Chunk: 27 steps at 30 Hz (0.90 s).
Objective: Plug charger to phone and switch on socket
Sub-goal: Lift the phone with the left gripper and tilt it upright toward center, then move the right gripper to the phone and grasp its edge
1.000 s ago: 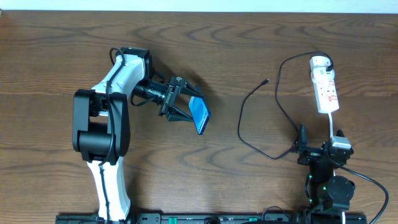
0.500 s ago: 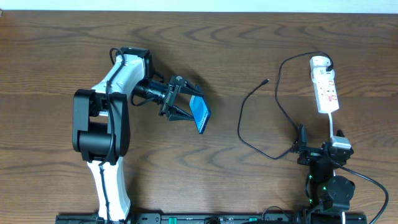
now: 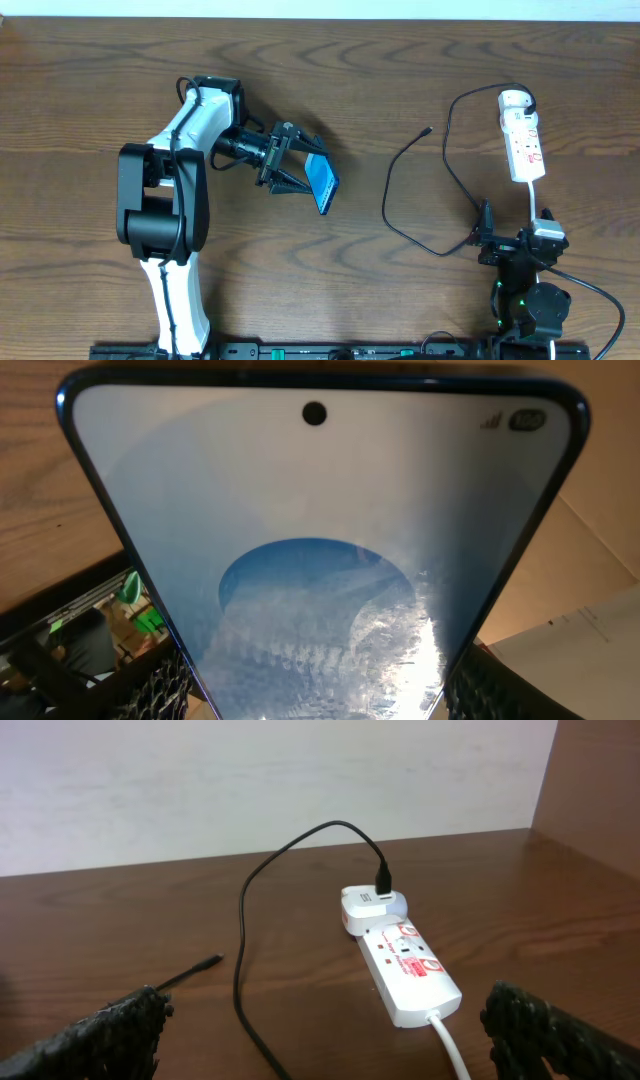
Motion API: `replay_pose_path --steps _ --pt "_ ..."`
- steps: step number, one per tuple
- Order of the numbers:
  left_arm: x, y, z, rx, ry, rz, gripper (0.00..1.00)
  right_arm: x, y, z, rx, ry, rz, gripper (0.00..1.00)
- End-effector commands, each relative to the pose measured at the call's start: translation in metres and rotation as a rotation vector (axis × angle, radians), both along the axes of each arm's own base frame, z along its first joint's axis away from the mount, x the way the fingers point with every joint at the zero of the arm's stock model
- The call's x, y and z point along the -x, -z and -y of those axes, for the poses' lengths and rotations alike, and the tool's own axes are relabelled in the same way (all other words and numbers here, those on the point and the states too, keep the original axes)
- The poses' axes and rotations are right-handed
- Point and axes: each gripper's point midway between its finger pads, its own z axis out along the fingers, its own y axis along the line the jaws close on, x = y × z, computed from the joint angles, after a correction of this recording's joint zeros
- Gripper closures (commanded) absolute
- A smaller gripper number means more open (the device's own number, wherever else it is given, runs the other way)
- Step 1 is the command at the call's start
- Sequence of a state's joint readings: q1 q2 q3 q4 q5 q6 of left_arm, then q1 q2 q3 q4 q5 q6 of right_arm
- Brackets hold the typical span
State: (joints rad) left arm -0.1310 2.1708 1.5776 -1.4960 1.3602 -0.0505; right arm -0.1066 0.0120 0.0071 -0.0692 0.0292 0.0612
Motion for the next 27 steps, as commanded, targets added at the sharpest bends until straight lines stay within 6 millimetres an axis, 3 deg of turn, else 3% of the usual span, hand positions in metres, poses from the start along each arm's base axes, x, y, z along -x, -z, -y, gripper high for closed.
replay_pose_path --steps 1,11,15,17,19,20,23,27 --pt "-0.003 -0.005 0.001 0.037 -0.024 -0.006 0.39 0.0 0.0 0.001 -0.012 0.005 0.002 0.01" --pt "-0.003 -0.005 0.001 0.037 -0.024 -0.007 0.38 0.0 0.0 0.001 -0.013 0.003 0.004 0.01" --pt "-0.003 -0.005 0.001 0.037 -0.024 -0.007 0.38 -0.001 0.0 -0.017 -0.022 -0.101 0.006 0.01" --pt "-0.003 -0.005 0.001 0.037 -0.024 -0.007 0.38 -0.001 -0.002 -0.032 -0.13 -0.183 0.018 0.01" --pt "-0.003 -0.005 0.001 0.037 -0.024 -0.007 0.38 0.0 -0.004 -0.045 -0.353 -0.242 0.02 0.01" --pt "-0.003 -0.005 0.001 0.037 -0.023 -0.007 0.39 0.001 -0.006 -0.054 -0.551 -0.278 0.012 0.01" --pt "-0.003 -0.005 0.001 0.037 -0.024 -0.007 0.38 0.005 -0.007 -0.069 -0.812 -0.34 -0.026 0.01" --pt "-0.003 -0.005 0.001 0.037 -0.024 -0.007 0.38 0.005 -0.007 -0.071 -0.93 -0.334 -0.038 0.01"
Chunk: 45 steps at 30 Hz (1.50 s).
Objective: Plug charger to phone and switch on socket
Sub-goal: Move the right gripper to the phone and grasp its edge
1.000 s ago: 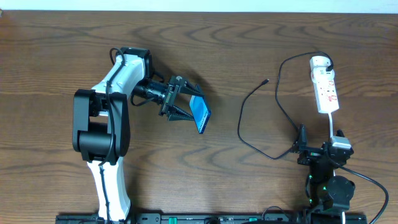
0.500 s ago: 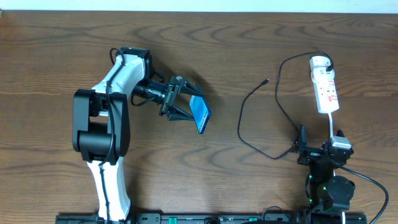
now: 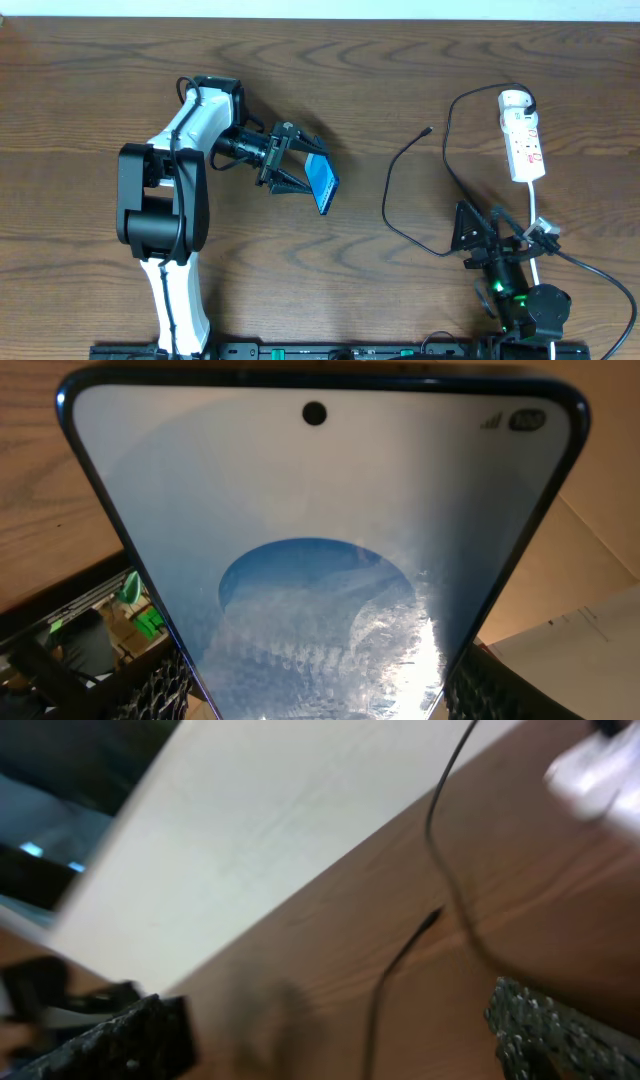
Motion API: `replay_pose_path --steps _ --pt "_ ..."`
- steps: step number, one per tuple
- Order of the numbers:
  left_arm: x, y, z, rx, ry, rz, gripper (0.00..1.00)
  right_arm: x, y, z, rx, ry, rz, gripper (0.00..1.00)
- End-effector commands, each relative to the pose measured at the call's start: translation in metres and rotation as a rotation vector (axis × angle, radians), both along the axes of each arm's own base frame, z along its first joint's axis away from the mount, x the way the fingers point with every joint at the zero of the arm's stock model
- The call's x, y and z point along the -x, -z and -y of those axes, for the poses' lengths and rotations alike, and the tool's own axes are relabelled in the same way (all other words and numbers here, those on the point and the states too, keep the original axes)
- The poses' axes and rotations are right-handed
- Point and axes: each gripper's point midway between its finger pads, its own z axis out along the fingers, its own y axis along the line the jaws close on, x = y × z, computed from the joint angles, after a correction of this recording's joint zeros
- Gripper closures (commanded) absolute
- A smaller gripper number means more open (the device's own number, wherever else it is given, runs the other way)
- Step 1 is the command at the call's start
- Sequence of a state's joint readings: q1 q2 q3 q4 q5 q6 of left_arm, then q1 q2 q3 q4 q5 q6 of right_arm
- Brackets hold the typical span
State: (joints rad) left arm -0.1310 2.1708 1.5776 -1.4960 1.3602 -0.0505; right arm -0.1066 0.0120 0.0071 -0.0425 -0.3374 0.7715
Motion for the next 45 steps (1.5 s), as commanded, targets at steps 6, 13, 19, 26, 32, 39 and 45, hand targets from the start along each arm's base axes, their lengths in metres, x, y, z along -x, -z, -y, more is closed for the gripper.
replay_pose_path --steps 6,13,19,26,32,39,45 --pt "-0.003 -0.005 0.001 0.037 -0.024 -0.007 0.39 0.0 -0.001 0.001 -0.194 0.015 -0.04 0.01" --pt "-0.003 -0.004 0.001 0.037 -0.023 -0.006 0.38 0.005 -0.031 -0.012 0.003 -0.072 0.105 0.01" --pt "-0.003 -0.004 0.001 0.037 -0.023 -0.002 0.38 0.009 -0.075 -0.012 0.073 -0.071 0.085 0.01" --pt "-0.003 -0.004 0.001 0.038 -0.023 -0.002 0.39 -0.006 -0.123 -0.035 0.147 -0.196 -0.059 0.01" --pt "-0.003 -0.004 0.001 0.038 -0.023 0.001 0.38 -0.018 -0.134 -0.085 0.173 -0.293 -0.278 0.01" --pt "-0.003 -0.004 0.001 0.038 -0.023 0.001 0.38 0.0 -0.133 -0.187 0.24 -0.504 -0.352 0.01" --pt "-0.003 -0.004 0.001 0.038 -0.023 0.002 0.38 -0.008 -0.108 -0.226 0.282 -0.566 -0.39 0.01"
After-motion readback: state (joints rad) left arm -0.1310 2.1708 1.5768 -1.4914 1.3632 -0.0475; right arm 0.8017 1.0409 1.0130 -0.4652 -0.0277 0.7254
